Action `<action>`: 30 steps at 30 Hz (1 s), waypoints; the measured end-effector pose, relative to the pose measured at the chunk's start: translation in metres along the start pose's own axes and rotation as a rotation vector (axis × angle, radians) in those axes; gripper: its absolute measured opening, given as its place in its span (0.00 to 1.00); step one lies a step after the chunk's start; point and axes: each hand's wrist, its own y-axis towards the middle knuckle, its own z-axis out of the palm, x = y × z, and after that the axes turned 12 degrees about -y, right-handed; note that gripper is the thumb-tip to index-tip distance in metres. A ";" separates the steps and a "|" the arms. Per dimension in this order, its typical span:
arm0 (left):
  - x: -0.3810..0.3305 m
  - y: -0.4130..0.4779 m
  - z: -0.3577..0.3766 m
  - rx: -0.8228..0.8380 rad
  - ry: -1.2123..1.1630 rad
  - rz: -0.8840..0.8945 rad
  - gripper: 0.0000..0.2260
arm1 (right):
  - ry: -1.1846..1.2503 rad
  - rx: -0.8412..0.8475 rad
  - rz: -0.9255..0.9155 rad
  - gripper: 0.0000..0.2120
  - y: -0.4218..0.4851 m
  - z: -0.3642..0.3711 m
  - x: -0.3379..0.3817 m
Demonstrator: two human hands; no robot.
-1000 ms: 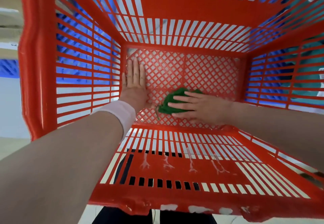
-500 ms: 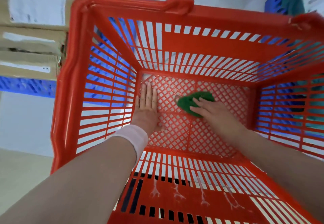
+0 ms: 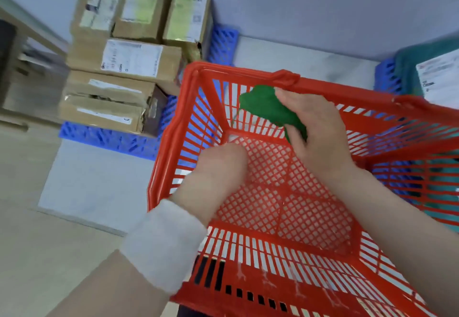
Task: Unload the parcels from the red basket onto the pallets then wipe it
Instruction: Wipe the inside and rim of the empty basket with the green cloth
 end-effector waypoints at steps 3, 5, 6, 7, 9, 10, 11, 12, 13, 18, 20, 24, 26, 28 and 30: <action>0.006 -0.034 -0.053 -0.521 -0.330 0.167 0.09 | -0.135 -0.215 -0.173 0.18 0.022 0.005 0.012; 0.021 -0.029 -0.079 -0.879 -0.417 0.336 0.09 | -0.280 -0.321 -0.242 0.15 0.029 0.024 0.010; 0.028 -0.018 -0.088 -0.926 -0.366 0.356 0.12 | -0.354 -0.352 -0.273 0.16 0.031 0.035 0.008; 0.036 -0.002 -0.094 -0.888 -0.313 0.363 0.16 | -0.433 -0.357 -0.317 0.16 0.031 0.048 0.005; 0.044 0.030 -0.097 -0.683 -0.274 0.370 0.21 | -0.596 -0.291 -0.430 0.18 0.026 0.072 -0.001; 0.047 0.040 -0.095 -0.609 -0.291 0.373 0.20 | -0.673 -0.239 -0.474 0.18 0.021 0.083 -0.003; 0.049 0.048 -0.093 -0.575 -0.331 0.385 0.18 | -0.741 -0.184 -0.497 0.19 0.016 0.093 -0.005; 0.052 0.052 -0.089 -0.570 -0.387 0.404 0.16 | -0.790 -0.140 -0.501 0.19 0.010 0.103 -0.007; 0.055 0.054 -0.086 -0.586 -0.438 0.426 0.14 | -0.819 -0.116 -0.500 0.19 0.005 0.111 -0.009; 0.061 0.054 -0.079 -0.620 -0.507 0.457 0.13 | -0.846 0.078 -0.644 0.21 -0.016 0.123 -0.016; 0.060 0.053 -0.079 -0.615 -0.525 0.459 0.12 | -0.824 0.066 -0.651 0.24 -0.014 0.105 -0.013; 0.060 0.053 -0.079 -0.616 -0.532 0.474 0.13 | -0.692 -0.268 -0.406 0.16 0.018 0.058 0.002; 0.060 0.053 -0.078 -0.621 -0.539 0.457 0.13 | -0.687 -0.375 -0.325 0.18 0.034 0.049 0.004; 0.060 0.051 -0.077 -0.634 -0.561 0.462 0.12 | -0.695 -0.320 -0.380 0.18 0.034 0.059 0.000; 0.060 0.050 -0.078 -0.645 -0.558 0.470 0.12 | -0.745 -0.114 -0.510 0.18 0.019 0.076 -0.009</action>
